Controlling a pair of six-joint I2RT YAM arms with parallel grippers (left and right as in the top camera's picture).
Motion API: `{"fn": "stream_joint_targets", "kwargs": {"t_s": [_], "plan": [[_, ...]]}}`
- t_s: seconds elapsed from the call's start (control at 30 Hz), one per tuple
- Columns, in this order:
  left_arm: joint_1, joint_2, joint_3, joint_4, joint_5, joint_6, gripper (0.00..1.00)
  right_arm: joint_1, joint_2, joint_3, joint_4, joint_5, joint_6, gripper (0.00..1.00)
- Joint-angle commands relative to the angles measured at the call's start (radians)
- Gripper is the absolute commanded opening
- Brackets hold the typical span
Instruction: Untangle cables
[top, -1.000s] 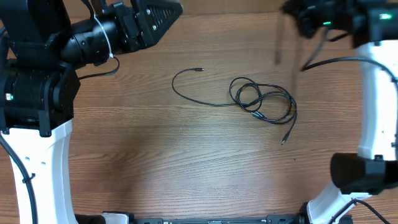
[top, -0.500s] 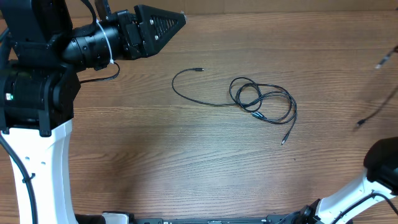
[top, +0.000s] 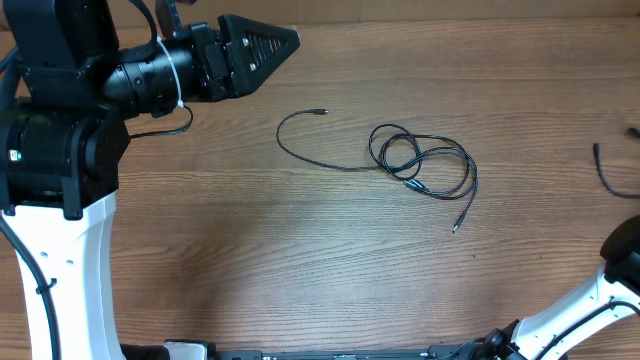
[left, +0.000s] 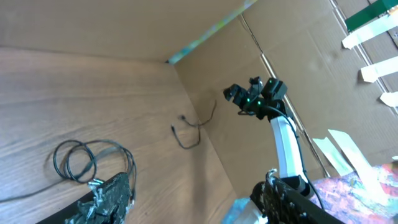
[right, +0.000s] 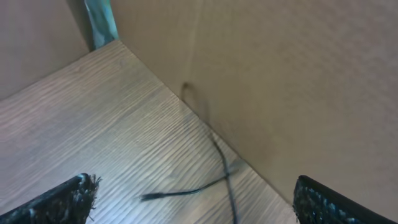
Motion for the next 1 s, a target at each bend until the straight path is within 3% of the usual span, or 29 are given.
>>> {"fn": "stream_joint_targets", "kwargs": {"t_s": [0.0, 0.4, 0.77, 0.97], "plan": [[-0.001, -0.018, 0.015, -0.001, 0.056, 0.036, 0.68, 0.031, -0.023, 0.019, -0.009, -0.047, 0.065, 1.0], [0.0, -0.019, 0.015, -0.034, 0.089, 0.117, 0.7, 0.233, -0.114, 0.019, -0.139, -0.639, -0.018, 1.0], [0.0, -0.019, 0.015, -0.156, 0.08, 0.245, 0.72, 0.452, -0.114, 0.019, -0.484, -0.647, -0.019, 1.0], [0.0, -0.019, 0.015, -0.243, 0.029, 0.27, 0.72, 0.564, -0.114, 0.019, -0.571, -0.64, -0.025, 1.0]]}}
